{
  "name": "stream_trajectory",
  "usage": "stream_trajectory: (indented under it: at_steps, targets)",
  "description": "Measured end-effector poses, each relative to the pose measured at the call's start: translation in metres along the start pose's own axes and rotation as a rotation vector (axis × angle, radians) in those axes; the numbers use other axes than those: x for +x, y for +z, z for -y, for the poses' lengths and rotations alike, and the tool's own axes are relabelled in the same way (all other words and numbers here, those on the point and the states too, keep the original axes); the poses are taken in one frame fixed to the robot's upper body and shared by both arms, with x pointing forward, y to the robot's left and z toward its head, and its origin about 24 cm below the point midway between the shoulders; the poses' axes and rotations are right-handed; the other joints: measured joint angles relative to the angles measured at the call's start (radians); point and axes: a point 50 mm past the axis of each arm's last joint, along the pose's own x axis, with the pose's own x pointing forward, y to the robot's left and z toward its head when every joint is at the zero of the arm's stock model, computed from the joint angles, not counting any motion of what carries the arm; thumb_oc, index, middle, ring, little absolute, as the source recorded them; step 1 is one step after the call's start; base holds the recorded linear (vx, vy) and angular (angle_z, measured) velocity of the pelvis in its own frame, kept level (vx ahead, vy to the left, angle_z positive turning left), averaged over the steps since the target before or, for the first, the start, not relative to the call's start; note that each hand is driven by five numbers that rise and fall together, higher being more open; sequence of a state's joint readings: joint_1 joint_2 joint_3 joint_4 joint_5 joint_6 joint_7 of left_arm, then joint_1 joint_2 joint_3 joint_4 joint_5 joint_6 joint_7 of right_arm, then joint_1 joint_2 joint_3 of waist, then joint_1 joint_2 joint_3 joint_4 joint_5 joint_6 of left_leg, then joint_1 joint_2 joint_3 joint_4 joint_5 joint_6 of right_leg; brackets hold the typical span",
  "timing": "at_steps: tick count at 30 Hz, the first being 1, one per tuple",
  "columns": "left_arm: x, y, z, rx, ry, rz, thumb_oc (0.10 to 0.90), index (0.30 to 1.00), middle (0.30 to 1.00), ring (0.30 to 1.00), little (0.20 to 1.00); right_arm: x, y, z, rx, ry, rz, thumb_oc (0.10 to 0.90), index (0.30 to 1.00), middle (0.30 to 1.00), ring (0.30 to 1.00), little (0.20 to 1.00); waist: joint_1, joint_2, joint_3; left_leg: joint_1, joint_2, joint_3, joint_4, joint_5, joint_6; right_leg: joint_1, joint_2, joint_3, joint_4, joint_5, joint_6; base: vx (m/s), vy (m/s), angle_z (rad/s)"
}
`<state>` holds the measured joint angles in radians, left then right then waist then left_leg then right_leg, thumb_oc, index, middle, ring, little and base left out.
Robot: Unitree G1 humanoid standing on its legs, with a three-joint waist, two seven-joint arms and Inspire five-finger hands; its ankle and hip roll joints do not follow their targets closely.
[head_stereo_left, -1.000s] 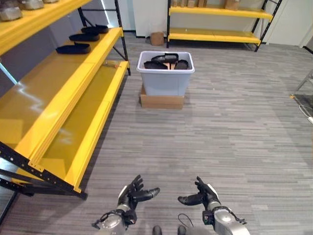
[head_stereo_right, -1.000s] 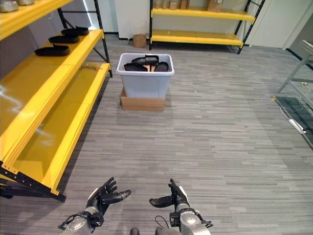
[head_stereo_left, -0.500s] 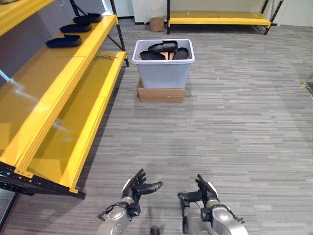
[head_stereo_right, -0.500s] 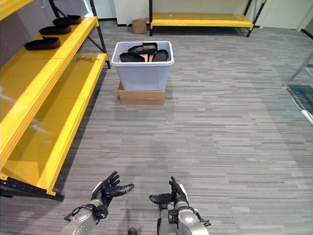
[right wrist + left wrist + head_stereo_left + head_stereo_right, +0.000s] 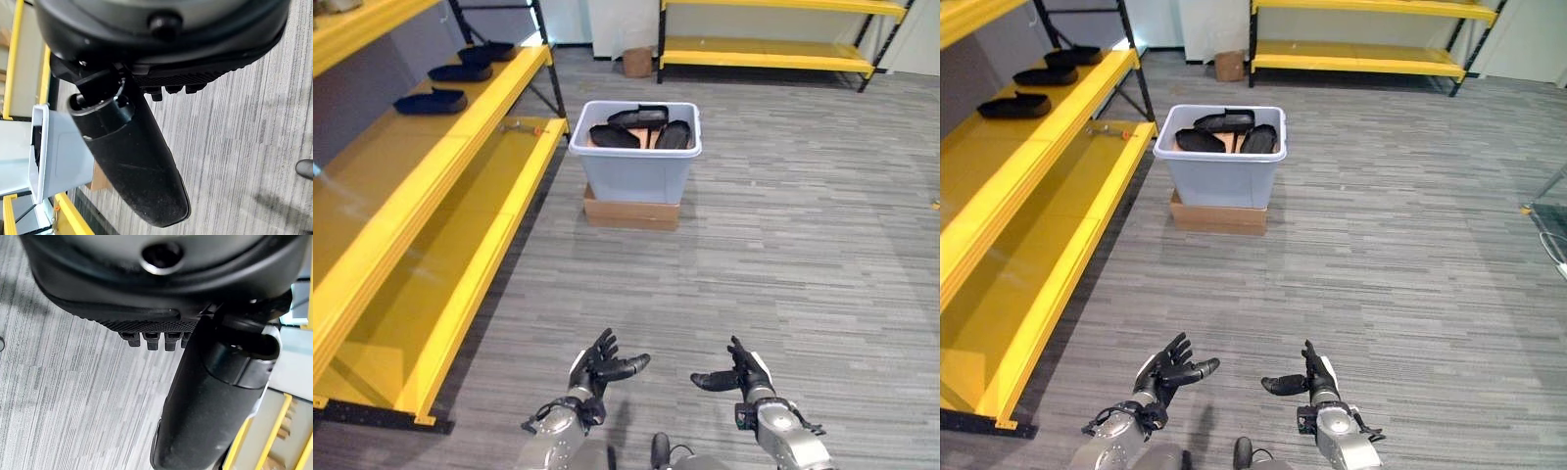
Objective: Move parts from the plastic box to the shelf.
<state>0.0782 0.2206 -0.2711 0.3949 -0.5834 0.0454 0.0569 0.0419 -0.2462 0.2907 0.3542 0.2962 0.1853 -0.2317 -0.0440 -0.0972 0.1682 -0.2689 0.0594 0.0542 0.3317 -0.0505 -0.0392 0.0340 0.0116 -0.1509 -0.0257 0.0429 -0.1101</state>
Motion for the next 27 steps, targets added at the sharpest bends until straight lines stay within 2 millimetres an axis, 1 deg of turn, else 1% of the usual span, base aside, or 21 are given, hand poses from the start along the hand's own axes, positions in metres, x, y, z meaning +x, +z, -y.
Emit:
stream_trajectory:
  at_steps: [1, 2, 3, 4, 7, 10, 11, 12, 13, 15, 16, 18, 19, 20, 21, 22, 23, 24, 25, 26, 27]
  targets:
    - [-0.002, -0.003, -0.003, -0.002, 0.009, -0.009, 0.9, 1.0, 1.0, 1.0, 1.0, 0.0, 0.0, -0.003, 0.003, 0.009, 0.002, 0.9, 1.0, 1.0, 1.0, 1.0, 0.001, 0.006, 0.002, 0.015, 0.013, -0.007, -0.105, 0.031, -0.009, 0.022, 0.009, 0.002, -0.003, -0.004, 0.004, 0.24, 0.109, -0.15]
    - [-0.002, -0.005, -0.004, 0.0, 0.013, -0.015, 0.9, 1.0, 1.0, 1.0, 1.0, 0.0, 0.0, -0.005, 0.001, 0.014, 0.003, 0.9, 1.0, 1.0, 1.0, 1.0, 0.0, 0.012, 0.001, 0.017, 0.022, -0.009, -0.15, 0.056, -0.017, 0.04, 0.014, 0.002, -0.011, -0.007, 0.009, 0.25, 0.104, -0.15]
    - [-0.002, -0.008, -0.004, -0.003, 0.014, -0.025, 0.9, 1.0, 1.0, 1.0, 1.0, -0.001, -0.003, -0.005, -0.007, 0.017, -0.006, 0.9, 1.0, 1.0, 1.0, 1.0, 0.006, 0.034, -0.006, 0.021, 0.042, -0.028, -0.278, 0.113, -0.044, 0.067, 0.034, 0.01, -0.032, -0.022, 0.026, 0.24, 0.086, -0.16]
    - [-0.002, -0.007, -0.005, -0.002, 0.015, -0.025, 0.9, 1.0, 1.0, 1.0, 1.0, 0.0, -0.002, -0.004, -0.009, 0.018, -0.005, 0.9, 1.0, 1.0, 1.0, 1.0, 0.015, 0.044, 0.001, 0.021, 0.049, -0.033, -0.294, 0.133, -0.042, 0.081, 0.043, 0.013, -0.036, -0.021, 0.011, 0.23, 0.088, -0.2]
    - [-0.003, -0.012, -0.008, -0.004, 0.029, -0.042, 0.9, 1.0, 1.0, 1.0, 1.0, -0.002, -0.007, -0.005, -0.011, 0.021, -0.021, 0.9, 1.0, 1.0, 1.0, 1.0, 0.023, 0.049, 0.003, 0.034, 0.054, -0.003, -0.315, 0.171, -0.051, 0.124, 0.046, 0.031, -0.057, -0.027, 0.02, 0.22, 0.114, -0.14]
    - [-0.005, -0.015, -0.01, -0.004, 0.036, -0.054, 0.9, 1.0, 1.0, 1.0, 1.0, -0.004, -0.01, -0.005, -0.007, 0.028, -0.03, 0.9, 1.0, 1.0, 1.0, 1.0, 0.048, 0.062, -0.001, 0.136, 0.044, -0.012, -0.357, 0.185, -0.032, 0.158, 0.036, 0.085, -0.058, -0.055, 0.058, 0.2, 0.126, -0.46]
    - [-0.005, -0.015, -0.009, -0.003, 0.03, -0.052, 0.9, 1.0, 1.0, 1.0, 1.0, -0.005, -0.012, -0.003, -0.008, 0.024, -0.034, 0.9, 1.0, 1.0, 1.0, 1.0, 0.042, 0.079, -0.006, 0.172, 0.039, -0.007, -0.379, 0.206, -0.007, 0.165, 0.039, 0.093, -0.05, -0.075, 0.083, 0.16, 0.092, -0.12]
    - [-0.004, -0.013, -0.008, -0.002, 0.028, -0.047, 0.9, 1.0, 1.0, 1.0, 1.0, -0.005, -0.014, -0.003, -0.006, 0.022, -0.038, 0.9, 1.0, 1.0, 1.0, 1.0, 0.04, 0.082, -0.006, 0.177, 0.033, -0.001, -0.386, 0.245, 0.016, 0.161, 0.033, 0.098, -0.031, -0.088, 0.099, 0.29, 0.176, -0.1]
    - [-0.005, -0.007, -0.012, 0.012, 0.031, -0.029, 0.9, 1.0, 1.0, 1.0, 1.0, -0.007, -0.018, -0.009, 0.005, 0.038, -0.056, 0.9, 1.0, 1.0, 1.0, 1.0, 0.046, 0.057, -0.009, 0.201, -0.014, 0.034, -0.396, 0.221, 0.045, 0.147, -0.026, 0.114, 0.023, -0.138, 0.129, 0.2, 0.136, -0.1]
    - [-0.005, -0.004, -0.014, 0.022, 0.031, -0.02, 0.9, 1.0, 1.0, 1.0, 1.0, -0.007, -0.018, -0.013, 0.013, 0.049, -0.055, 0.9, 1.0, 1.0, 1.0, 1.0, 0.047, 0.052, -0.013, 0.206, -0.04, 0.043, -0.395, 0.208, 0.062, 0.147, -0.054, 0.116, 0.033, -0.152, 0.139, 0.19, 0.131, -0.1]
    - [-0.005, 0.002, -0.017, 0.018, 0.043, 0.001, 0.9, 1.0, 1.0, 1.0, 1.0, -0.006, -0.013, -0.021, 0.011, 0.075, -0.041, 0.9, 1.0, 1.0, 1.0, 1.0, 0.052, 0.052, -0.013, 0.218, -0.076, 0.059, -0.396, 0.19, 0.086, 0.139, -0.095, 0.121, 0.059, -0.172, 0.169, 0.19, 0.146, -0.17]
    - [-0.004, 0.006, -0.02, 0.012, 0.061, 0.016, 0.9, 1.0, 1.0, 1.0, 1.0, -0.004, -0.007, -0.031, 0.01, 0.116, -0.022, 0.9, 1.0, 1.0, 1.0, 1.0, 0.062, 0.051, -0.015, 0.227, -0.103, 0.079, -0.391, 0.179, 0.095, 0.127, -0.124, 0.142, 0.092, -0.195, 0.184, 0.19, 0.155, -0.21]
    - [-0.004, 0.009, -0.024, 0.017, 0.075, 0.023, 0.9, 1.0, 1.0, 1.0, 1.0, -0.004, -0.005, -0.034, 0.017, 0.124, -0.017, 0.9, 1.0, 1.0, 1.0, 1.0, 0.076, 0.051, -0.015, 0.236, -0.112, 0.087, -0.395, 0.162, 0.113, 0.123, -0.136, 0.144, 0.118, -0.198, 0.192, 0.15, 0.144, -0.25]
    - [-0.005, 0.009, -0.026, 0.014, 0.088, 0.024, 0.9, 1.0, 1.0, 1.0, 1.0, -0.003, -0.002, -0.038, 0.022, 0.132, -0.013, 0.9, 1.0, 1.0, 1.0, 1.0, 0.085, 0.056, -0.017, 0.257, -0.113, 0.1, -0.412, 0.165, 0.114, 0.093, -0.142, 0.145, 0.182, -0.214, 0.205, 0.13, 0.145, -0.25]
    - [-0.005, 0.01, -0.028, 0.015, 0.098, 0.027, 0.9, 1.0, 1.0, 1.0, 1.0, -0.003, 0.001, -0.041, 0.028, 0.141, -0.004, 0.9, 1.0, 1.0, 1.0, 1.0, 0.086, 0.061, -0.021, 0.264, -0.12, 0.102, -0.411, 0.152, 0.13, 0.056, -0.139, 0.146, 0.276, -0.219, 0.211, 0.13, 0.146, -0.25]
    - [-0.004, 0.01, -0.027, 0.015, 0.1, 0.027, 0.9, 1.0, 1.0, 1.0, 1.0, -0.002, 0.003, -0.043, 0.026, 0.145, 0.003, 0.9, 1.0, 1.0, 1.0, 1.0, 0.086, 0.072, -0.022, 0.27, -0.115, 0.104, -0.41, 0.147, 0.137, -0.005, -0.135, 0.148, 0.409, -0.22, 0.214, 0.16, 0.181, 0.08]
    - [-0.003, 0.012, -0.025, 0.02, 0.091, 0.031, 0.9, 1.0, 1.0, 1.0, 1.0, -0.003, 0.002, -0.043, 0.03, 0.145, 0.003, 0.9, 1.0, 1.0, 1.0, 1.0, 0.074, 0.071, -0.021, 0.287, -0.129, 0.092, -0.401, 0.129, 0.157, -0.142, -0.154, 0.153, 0.678, -0.195, 0.231, 0.12, 0.134, 0.2]
    - [-0.002, 0.012, -0.023, 0.017, 0.088, 0.033, 0.9, 1.0, 1.0, 1.0, 1.0, -0.004, -0.001, -0.043, 0.034, 0.139, -0.005, 0.9, 1.0, 1.0, 1.0, 1.0, 0.073, 0.062, -0.019, 0.287, -0.143, 0.082, -0.38, 0.111, 0.17, -0.201, -0.159, 0.182, 0.802, -0.133, 0.24, 0.18, 0.171, 0.44]
    - [-0.002, 0.011, -0.021, 0.029, 0.082, 0.026, 0.9, 1.0, 1.0, 1.0, 1.0, -0.004, -0.004, -0.041, 0.034, 0.129, -0.014, 0.9, 1.0, 1.0, 1.0, 1.0, 0.065, 0.054, -0.022, 0.287, -0.15, 0.073, -0.362, 0.102, 0.171, -0.227, -0.165, 0.189, 0.883, -0.091, 0.236, 0.12, 0.063, 0.47]
    - [-0.003, 0.008, -0.019, 0.039, 0.073, 0.014, 0.9, 1.0, 1.0, 1.0, 1.0, -0.005, -0.008, -0.039, 0.03, 0.122, -0.031, 0.9, 1.0, 1.0, 1.0, 1.0, 0.059, 0.06, -0.024, 0.293, -0.152, 0.065, -0.358, 0.104, 0.166, -0.241, -0.163, 0.194, 0.92, -0.098, 0.225, 0.19, 0.078, 0.41]
    - [-0.004, 0.006, -0.019, 0.04, 0.071, 0.013, 0.9, 1.0, 1.0, 1.0, 1.0, -0.007, -0.011, -0.037, 0.036, 0.11, -0.039, 0.9, 1.0, 1.0, 1.0, 1.0, 0.056, 0.075, -0.017, 0.308, -0.156, 0.047, -0.35, 0.085, 0.188, -0.268, -0.145, 0.2, 0.928, -0.111, 0.22, 0.21, 0.042, 0.31]
